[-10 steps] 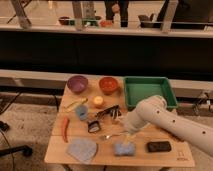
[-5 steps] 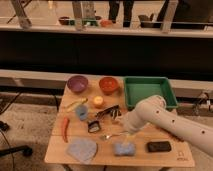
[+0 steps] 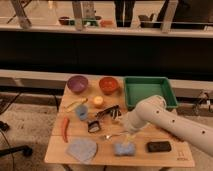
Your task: Place fork in paper cup
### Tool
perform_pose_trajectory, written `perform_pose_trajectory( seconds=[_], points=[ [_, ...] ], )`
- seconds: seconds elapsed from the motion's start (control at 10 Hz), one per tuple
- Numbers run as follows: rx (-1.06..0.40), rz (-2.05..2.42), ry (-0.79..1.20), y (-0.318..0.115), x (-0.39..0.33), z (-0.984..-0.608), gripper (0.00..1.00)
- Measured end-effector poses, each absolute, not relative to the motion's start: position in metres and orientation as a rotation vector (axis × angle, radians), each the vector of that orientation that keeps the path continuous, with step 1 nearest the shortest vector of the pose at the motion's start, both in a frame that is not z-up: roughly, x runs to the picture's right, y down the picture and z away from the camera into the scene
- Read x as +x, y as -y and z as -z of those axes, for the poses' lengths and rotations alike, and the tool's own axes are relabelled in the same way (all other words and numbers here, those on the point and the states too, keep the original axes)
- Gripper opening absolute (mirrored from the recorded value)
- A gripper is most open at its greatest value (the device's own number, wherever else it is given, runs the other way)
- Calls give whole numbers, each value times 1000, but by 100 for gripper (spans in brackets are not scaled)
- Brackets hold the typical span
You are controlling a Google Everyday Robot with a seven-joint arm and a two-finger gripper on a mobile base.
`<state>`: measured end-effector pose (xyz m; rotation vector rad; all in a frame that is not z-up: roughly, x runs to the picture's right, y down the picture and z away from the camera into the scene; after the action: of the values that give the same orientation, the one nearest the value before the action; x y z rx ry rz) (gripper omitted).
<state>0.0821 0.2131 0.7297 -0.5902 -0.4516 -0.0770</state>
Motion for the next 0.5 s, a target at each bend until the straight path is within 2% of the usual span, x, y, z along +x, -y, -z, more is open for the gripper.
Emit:
perform_pose_trajectory(
  seconds=[0.2, 0.3, 0.5],
  points=[
    [-590, 77, 451, -213, 82, -730, 80],
    [-590, 77, 452, -213, 82, -730, 76],
    [-590, 76, 451, -213, 82, -730, 58]
  ],
)
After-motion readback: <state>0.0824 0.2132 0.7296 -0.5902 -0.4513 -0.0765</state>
